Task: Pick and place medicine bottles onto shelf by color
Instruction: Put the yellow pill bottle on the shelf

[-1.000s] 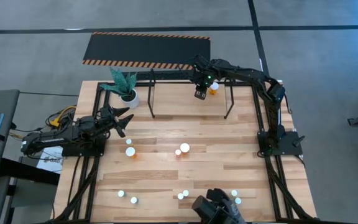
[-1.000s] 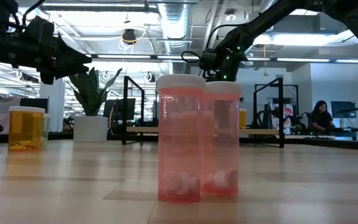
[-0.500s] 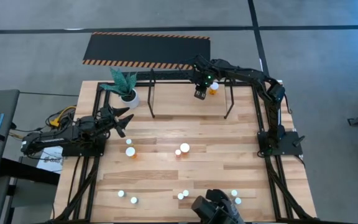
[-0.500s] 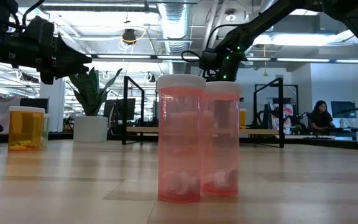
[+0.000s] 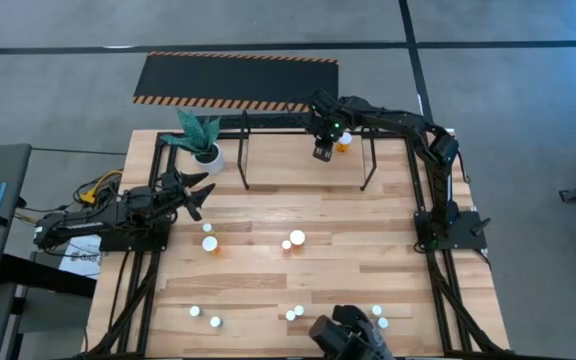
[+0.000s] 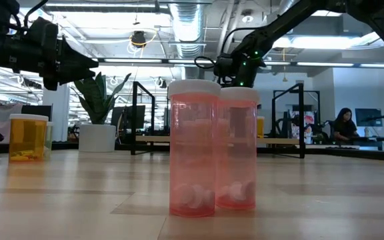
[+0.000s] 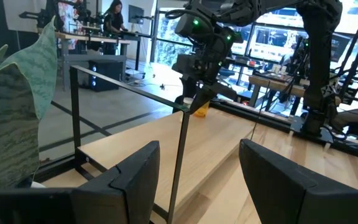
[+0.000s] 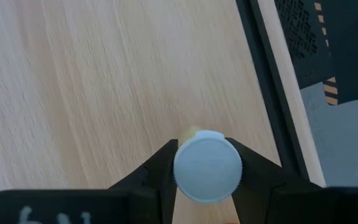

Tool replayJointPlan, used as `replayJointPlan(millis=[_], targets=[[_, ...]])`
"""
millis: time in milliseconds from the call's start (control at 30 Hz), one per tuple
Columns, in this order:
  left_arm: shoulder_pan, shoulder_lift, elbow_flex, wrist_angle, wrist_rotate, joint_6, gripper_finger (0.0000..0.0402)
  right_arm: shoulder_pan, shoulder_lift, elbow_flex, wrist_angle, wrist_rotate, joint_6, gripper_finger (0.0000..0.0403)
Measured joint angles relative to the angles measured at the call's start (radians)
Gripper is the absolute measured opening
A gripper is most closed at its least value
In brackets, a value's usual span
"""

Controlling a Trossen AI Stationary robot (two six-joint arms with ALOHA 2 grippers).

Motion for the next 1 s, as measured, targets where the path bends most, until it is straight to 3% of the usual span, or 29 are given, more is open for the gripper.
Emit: replayJointPlan(millis=[600,1000], targets=[[0.0,0.0,0.0,0.0,0.0,0.0,0.0208,-0.005,0.0,-0.003,0.004,0.0,-0.017,0.016],[0.0,0.0,0.0,0.0,0.0,0.0,0.0208,-0.005,0.0,-0.002,0.0,0.001,0.034,0.0227]])
